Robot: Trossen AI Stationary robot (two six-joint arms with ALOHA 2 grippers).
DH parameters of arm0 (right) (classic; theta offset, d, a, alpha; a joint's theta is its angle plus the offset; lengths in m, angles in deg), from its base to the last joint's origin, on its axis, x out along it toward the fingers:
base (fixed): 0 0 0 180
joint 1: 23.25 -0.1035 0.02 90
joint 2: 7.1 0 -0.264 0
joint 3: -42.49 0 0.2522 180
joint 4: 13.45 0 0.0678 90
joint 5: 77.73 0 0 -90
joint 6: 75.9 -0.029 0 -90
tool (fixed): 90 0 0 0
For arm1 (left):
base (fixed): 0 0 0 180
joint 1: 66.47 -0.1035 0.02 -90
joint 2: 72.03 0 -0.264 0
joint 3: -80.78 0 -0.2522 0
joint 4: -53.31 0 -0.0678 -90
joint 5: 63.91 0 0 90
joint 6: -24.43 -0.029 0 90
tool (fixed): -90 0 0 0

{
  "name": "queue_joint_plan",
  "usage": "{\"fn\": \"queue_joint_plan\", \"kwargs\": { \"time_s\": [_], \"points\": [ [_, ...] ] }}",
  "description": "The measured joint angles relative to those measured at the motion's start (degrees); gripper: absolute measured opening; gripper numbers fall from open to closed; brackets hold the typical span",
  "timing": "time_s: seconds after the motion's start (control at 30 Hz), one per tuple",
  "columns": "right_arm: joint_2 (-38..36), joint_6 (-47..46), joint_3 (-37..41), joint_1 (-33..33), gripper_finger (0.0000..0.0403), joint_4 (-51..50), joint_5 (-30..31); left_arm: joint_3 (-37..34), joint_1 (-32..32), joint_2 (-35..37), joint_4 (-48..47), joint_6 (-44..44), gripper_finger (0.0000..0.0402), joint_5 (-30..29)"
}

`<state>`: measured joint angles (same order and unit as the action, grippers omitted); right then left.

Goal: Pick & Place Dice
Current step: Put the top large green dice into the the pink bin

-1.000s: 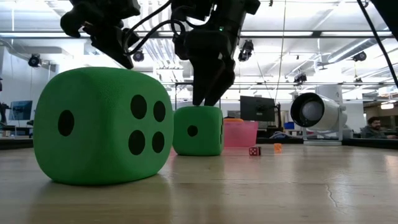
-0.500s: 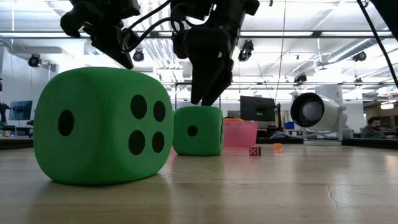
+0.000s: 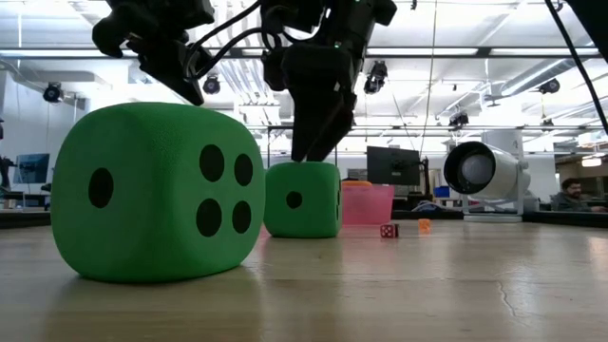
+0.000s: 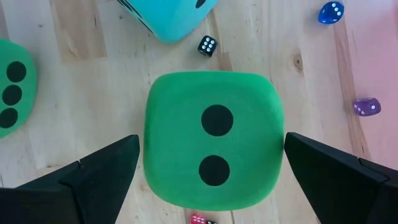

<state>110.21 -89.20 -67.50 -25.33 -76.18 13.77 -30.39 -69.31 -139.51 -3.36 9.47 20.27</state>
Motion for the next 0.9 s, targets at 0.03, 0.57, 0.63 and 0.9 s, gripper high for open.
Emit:
{"fn": "queue_joint_plan", "kwargs": {
  "time_s": [0.03, 0.57, 0.63, 0.9],
  "points": [
    [0.0, 0.0, 0.0, 0.0, 0.0400, 0.0, 0.0, 0.0, 0.0, 0.0, 0.0, 0.0, 0.0008, 0.0],
    [0.0, 0.2, 0.9, 0.0, 0.0400, 0.9, 0.2, 0.0, 0.0, 0.0, 0.0, 0.0, 0.0008, 0.0],
    [0.0, 0.2, 1.2, 0.0, 0.0400, 1.2, 0.2, 0.0, 0.0, 0.0, 0.0, 0.0, 0.0008, 0.0],
    [0.0, 0.2, 3.8, 0.0, 0.0400, 4.1, 0.0, 0.0, 0.0, 0.0, 0.0, 0.0, 0.0008, 0.0]
  ]
}}
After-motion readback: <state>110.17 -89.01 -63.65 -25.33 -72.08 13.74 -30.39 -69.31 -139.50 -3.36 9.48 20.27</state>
